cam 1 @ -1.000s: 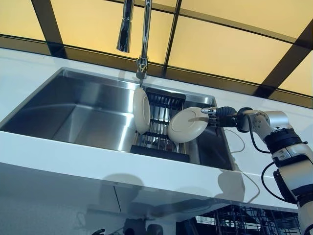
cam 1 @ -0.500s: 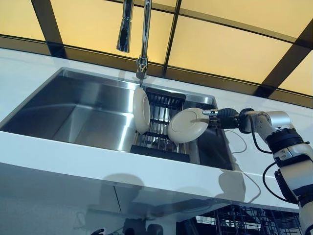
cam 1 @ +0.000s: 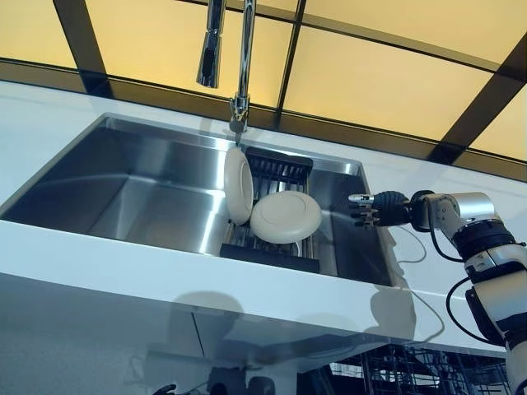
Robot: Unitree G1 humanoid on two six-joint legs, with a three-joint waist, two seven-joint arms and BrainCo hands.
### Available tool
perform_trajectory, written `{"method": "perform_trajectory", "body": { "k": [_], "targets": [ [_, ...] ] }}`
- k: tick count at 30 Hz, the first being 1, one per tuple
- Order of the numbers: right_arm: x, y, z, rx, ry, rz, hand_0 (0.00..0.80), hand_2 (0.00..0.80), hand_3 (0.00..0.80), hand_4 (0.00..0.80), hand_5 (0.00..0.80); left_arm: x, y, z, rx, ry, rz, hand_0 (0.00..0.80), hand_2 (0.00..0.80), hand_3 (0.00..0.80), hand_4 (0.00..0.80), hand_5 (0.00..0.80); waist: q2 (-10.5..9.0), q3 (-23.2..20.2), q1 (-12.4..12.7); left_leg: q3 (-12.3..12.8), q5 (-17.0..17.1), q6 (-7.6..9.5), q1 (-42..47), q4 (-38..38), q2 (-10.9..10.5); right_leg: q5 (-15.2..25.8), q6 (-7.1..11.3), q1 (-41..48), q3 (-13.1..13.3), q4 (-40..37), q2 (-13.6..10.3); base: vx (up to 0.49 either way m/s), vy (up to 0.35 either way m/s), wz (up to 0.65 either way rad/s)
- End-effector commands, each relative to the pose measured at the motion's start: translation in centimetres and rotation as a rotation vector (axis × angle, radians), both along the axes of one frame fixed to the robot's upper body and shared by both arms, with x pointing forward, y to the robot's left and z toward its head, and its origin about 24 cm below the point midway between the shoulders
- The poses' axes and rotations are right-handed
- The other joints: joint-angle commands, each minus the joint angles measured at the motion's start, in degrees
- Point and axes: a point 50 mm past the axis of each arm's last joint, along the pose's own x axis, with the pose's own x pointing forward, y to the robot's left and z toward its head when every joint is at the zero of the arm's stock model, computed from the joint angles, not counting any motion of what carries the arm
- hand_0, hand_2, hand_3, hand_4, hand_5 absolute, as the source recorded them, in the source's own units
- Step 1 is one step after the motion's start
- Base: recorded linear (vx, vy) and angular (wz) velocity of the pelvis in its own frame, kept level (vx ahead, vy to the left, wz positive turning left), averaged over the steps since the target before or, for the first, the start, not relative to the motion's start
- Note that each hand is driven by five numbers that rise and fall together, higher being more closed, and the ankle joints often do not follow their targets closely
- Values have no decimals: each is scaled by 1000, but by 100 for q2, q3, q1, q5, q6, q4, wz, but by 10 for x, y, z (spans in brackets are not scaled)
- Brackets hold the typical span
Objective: Take plates into dishwasher
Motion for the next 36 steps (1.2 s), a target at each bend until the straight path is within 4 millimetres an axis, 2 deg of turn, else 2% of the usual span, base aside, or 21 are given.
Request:
{"method": "perform_trajectory", "body": {
  "k": [1, 7, 9, 12, 14, 15, 16, 17, 19, 20, 25, 28, 36],
  "targets": [
    [2, -5, 8, -30, -29, -8, 0, 0, 0, 0, 0, 10, 2, 3, 9, -16, -26, 0, 0, 0, 0, 0, 12, -87, 126, 151, -615, 167, 312, -10, -73, 181, 318, -85, 230, -9, -125, 0, 0, 0],
    [9, 9, 17, -32, -134, 66, 0, 0, 0, 0, 0, 10, 1, 3, 7, -17, -31, 0, 0, 0, 0, 0, 15, -83, 147, 131, -618, 171, 307, -10, -74, 170, 320, -82, 199, -9, -134, 0, 0, 0],
    [13, 18, 29, -129, -215, 120, 0, 0, 0, 0, 0, 10, 2, 3, 8, -16, -34, 0, 0, 0, 0, 0, 8, -89, 144, 125, -611, 165, 297, -10, -74, 177, 324, -89, 190, -9, -136, 0, 0, 0],
    [18, 21, 49, -403, -367, 180, 0, 0, 0, 0, 0, 11, 1, 3, 9, -17, -32, 0, 0, 0, 0, 0, -3, -95, 133, 120, -607, 160, 285, -10, -73, 185, 340, -112, 200, 3, -133, 0, 0, 0],
    [19, 25, 79, -714, -527, 243, 0, 0, 0, 0, 0, 11, -1, 3, 9, -19, -30, 0, 0, 0, 0, 0, -5, -83, 125, 136, -607, 162, 278, -10, -70, 195, 361, -128, 202, 10, -140, 0, 0, 0],
    [20, 26, 85, -794, -563, 263, 0, 0, 0, 0, 0, 11, -2, 3, 9, -20, -30, 0, 0, 0, 0, 0, -5, -100, 118, 135, -594, 166, 249, -10, -74, 208, 364, -157, 200, 8, -145, 0, 0, 0],
    [19, 31, 102, -951, -647, 289, 0, 0, 0, 0, 0, 11, -3, 3, 8, -22, -29, 0, 0, 0, 0, 0, 1, -67, 127, 146, -613, 174, 284, -10, -68, 193, 379, -139, 212, 32, -143, 0, 0, 0],
    [19, 33, 107, -1007, -675, 312, 0, 0, 0, 0, 0, 11, -3, 3, 8, -23, -29, 0, 0, 0, 0, 0, -2, -83, 122, 146, -599, 179, 254, -10, -71, 206, 381, -169, 213, 32, -146, 0, 0, 0],
    [16, 44, 120, -1149, -751, 359, 0, 0, 0, 0, 0, 12, -4, 3, 6, -25, -27, 0, 0, 0, 0, 0, 0, -77, 122, 152, -602, 193, 239, -10, -74, 204, 395, -185, 222, 36, -149, 0, 0, 0],
    [12, 57, 125, -1255, -826, 404, 0, 0, 0, 0, 0, 12, -4, 3, 6, -30, -23, 0, 0, 0, 0, 0, -3, -50, 114, 161, -606, 212, 225, -10, -74, 201, 407, -204, 231, 45, -149, 0, 0, 0],
    [0, 79, 122, -1453, -972, 480, 0, 0, 0, 0, 0, 20, -1, 6, 10, -45, -26, 0, 0, 0, 0, 0, -11, 18, 112, 169, -627, 248, 182, -10, -63, 191, 431, -265, 240, 75, -148, 0, 0, 0],
    [-4, 83, 117, -1511, -996, 520, 0, 0, 0, 0, 0, 23, 0, 7, 10, -53, -26, 0, 0, 0, 0, 0, -16, 44, 112, 161, -636, 263, 155, -10, -63, 187, 435, -291, 241, 80, -142, 0, 0, 0],
    [-14, 80, 97, -1481, -977, 595, 0, 0, 0, 0, 0, 25, 4, 9, 13, -56, -14, 0, 0, 0, 0, 0, -33, 52, 69, 188, -659, 270, 141, -10, -48, 169, 445, -321, 226, 107, -144, 0, 0, 0]
  ]
}}
